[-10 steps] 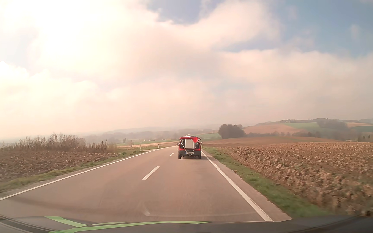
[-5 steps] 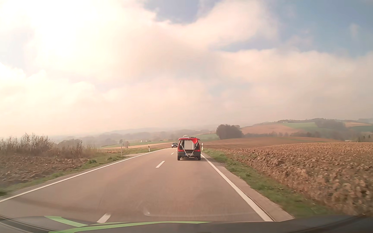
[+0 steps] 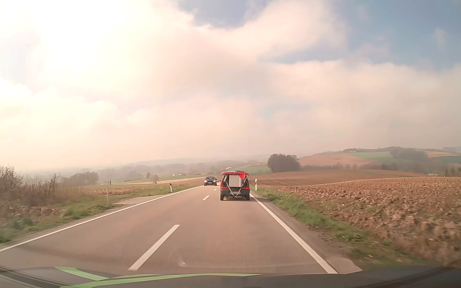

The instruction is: Follow the waypoints while adhering to traffic rules and regulations

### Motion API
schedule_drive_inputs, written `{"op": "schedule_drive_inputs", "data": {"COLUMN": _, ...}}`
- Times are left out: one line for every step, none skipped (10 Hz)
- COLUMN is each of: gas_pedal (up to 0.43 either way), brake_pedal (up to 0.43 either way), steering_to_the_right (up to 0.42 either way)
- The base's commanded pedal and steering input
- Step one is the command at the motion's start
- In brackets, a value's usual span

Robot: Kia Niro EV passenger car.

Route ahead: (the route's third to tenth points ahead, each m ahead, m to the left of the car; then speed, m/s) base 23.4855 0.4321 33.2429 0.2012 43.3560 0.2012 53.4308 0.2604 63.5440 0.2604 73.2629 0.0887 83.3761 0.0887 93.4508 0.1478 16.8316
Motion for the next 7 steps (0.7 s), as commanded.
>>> {"op": "schedule_drive_inputs", "data": {"gas_pedal": 0.209, "brake_pedal": 0.0, "steering_to_the_right": -0.005}}
{"op": "schedule_drive_inputs", "data": {"gas_pedal": 0.209, "brake_pedal": 0.0, "steering_to_the_right": -0.004}}
{"op": "schedule_drive_inputs", "data": {"gas_pedal": 0.209, "brake_pedal": 0.0, "steering_to_the_right": -0.004}}
{"op": "schedule_drive_inputs", "data": {"gas_pedal": 0.209, "brake_pedal": 0.0, "steering_to_the_right": -0.004}}
{"op": "schedule_drive_inputs", "data": {"gas_pedal": 0.209, "brake_pedal": 0.0, "steering_to_the_right": -0.003}}
{"op": "schedule_drive_inputs", "data": {"gas_pedal": 0.209, "brake_pedal": 0.0, "steering_to_the_right": -0.003}}
{"op": "schedule_drive_inputs", "data": {"gas_pedal": 0.22, "brake_pedal": 0.0, "steering_to_the_right": -0.003}}
